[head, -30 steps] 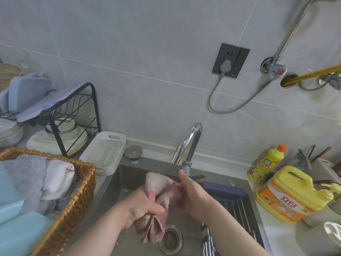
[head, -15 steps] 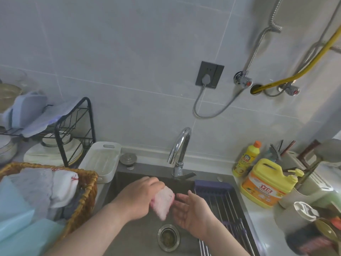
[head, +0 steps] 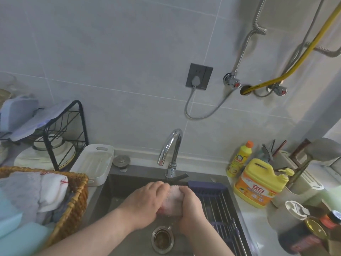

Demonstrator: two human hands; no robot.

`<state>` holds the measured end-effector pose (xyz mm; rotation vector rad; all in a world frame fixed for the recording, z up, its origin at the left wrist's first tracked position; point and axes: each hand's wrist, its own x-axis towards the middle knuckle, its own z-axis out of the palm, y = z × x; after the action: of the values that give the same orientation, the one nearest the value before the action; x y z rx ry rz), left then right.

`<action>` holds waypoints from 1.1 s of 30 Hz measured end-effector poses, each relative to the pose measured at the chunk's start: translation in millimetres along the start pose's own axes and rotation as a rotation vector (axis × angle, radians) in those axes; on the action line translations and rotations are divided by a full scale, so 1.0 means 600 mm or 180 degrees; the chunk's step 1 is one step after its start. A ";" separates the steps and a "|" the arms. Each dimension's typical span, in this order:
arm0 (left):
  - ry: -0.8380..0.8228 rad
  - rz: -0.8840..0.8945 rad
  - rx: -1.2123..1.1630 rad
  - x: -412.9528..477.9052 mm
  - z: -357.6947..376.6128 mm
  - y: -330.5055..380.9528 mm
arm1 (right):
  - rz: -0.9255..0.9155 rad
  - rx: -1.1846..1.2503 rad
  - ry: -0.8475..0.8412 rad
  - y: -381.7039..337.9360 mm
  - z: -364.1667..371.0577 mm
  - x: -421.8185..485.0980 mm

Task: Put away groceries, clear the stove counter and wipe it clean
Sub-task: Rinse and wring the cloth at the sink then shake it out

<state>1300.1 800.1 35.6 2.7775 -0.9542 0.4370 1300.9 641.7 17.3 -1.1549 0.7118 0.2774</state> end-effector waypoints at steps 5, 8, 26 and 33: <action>-0.1249 -0.1484 -0.2024 0.038 -0.020 0.006 | -0.1468 -0.0284 -0.0112 -0.027 -0.002 -0.017; -0.1685 -0.1681 -0.3243 0.044 -0.027 -0.005 | -0.1697 -0.0363 -0.0390 -0.033 0.004 -0.013; -0.1801 -0.1693 -0.3582 0.031 -0.019 -0.040 | -0.0048 -0.0198 -0.1559 -0.068 -0.043 0.015; -0.0432 0.0487 -0.0050 0.014 -0.005 -0.046 | 0.1632 -0.0297 -0.2037 -0.018 -0.059 0.024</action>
<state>1323.1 817.6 39.7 2.7603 -1.2007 0.2627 1304.8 603.0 8.4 -0.8763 0.4108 1.0688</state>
